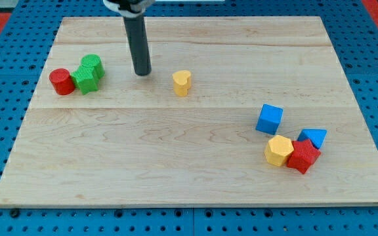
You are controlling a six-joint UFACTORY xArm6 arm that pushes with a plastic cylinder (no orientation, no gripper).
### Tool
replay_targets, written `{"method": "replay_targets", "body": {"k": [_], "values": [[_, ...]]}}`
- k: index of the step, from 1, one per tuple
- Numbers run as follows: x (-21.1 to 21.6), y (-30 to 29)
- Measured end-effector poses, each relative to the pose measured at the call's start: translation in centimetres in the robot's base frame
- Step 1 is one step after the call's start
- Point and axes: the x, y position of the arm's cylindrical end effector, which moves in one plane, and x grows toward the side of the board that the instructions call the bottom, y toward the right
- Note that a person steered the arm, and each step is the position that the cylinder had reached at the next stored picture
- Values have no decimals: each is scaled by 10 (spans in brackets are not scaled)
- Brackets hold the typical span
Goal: Move the yellow blocks into the group of blocks
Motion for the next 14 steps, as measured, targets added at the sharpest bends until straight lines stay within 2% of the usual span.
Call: {"method": "replay_targets", "body": {"k": [2, 3, 4, 5, 6, 7, 9, 11, 13, 14], "values": [[39, 98], [32, 132], [-3, 115], [-6, 149], [38, 174], [69, 174], [-6, 184], [62, 198], [93, 213], [93, 224]]}}
